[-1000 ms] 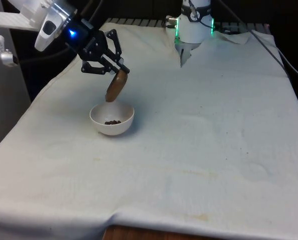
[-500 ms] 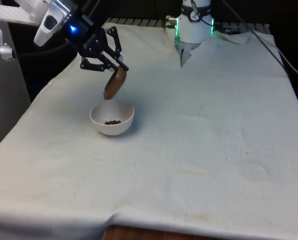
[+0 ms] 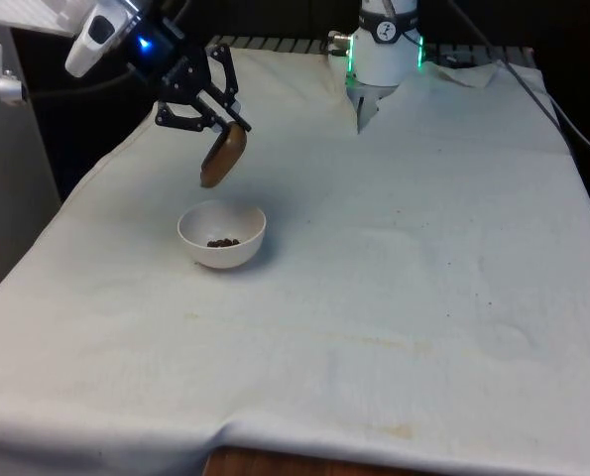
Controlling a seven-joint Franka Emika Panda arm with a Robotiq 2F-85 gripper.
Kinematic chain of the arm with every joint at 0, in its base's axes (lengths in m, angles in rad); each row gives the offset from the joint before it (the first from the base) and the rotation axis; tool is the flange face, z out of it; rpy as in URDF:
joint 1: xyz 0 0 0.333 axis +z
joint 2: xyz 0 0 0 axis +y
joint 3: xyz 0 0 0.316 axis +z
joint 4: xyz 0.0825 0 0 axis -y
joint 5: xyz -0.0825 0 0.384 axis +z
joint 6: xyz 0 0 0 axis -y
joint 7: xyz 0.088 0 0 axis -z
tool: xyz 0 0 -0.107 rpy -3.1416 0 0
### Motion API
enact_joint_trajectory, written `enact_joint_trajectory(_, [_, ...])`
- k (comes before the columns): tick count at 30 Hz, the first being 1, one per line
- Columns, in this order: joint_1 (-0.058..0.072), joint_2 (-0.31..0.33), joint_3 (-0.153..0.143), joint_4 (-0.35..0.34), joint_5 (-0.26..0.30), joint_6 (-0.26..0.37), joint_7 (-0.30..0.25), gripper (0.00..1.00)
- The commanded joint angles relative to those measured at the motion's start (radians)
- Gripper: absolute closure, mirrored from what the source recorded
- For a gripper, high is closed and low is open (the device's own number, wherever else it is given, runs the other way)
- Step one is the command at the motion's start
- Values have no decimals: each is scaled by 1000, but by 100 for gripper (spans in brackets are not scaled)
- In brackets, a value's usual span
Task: Pour the coffee beans from the cup into the bowl.
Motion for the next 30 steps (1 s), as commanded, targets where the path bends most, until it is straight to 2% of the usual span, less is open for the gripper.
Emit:
enact_joint_trajectory(1, [19, -12, -14, -22, -7, 28, -12, 98])
enact_joint_trajectory(2, [20, -15, -14, -25, -12, 30, -16, 98])
enact_joint_trajectory(3, [1, -5, 0, -3, -8, 4, -8, 98])
enact_joint_trajectory(4, [21, -21, -14, -30, -20, 34, -23, 98])
enact_joint_trajectory(12, [28, -46, -14, -53, -54, 52, -59, 98])
enact_joint_trajectory(13, [8, -34, 0, -28, -48, 22, -48, 98])
enact_joint_trajectory(14, [29, -48, -14, -56, -57, 55, -63, 98])
enact_joint_trajectory(18, [34, -56, -15, -69, -67, 69, -81, 98])
enact_joint_trajectory(20, [42, -61, -14, -79, -75, 86, -89, 98])
enact_joint_trajectory(21, [21, -53, 1, -57, -75, 55, -84, 98])
enact_joint_trajectory(22, [44, -62, -13, -82, -78, 91, -91, 98])
enact_joint_trajectory(29, [59, -70, -12, -98, -103, 127, -101, 98])
enact_joint_trajectory(30, [39, -62, 2, -78, -100, 96, -96, 98])
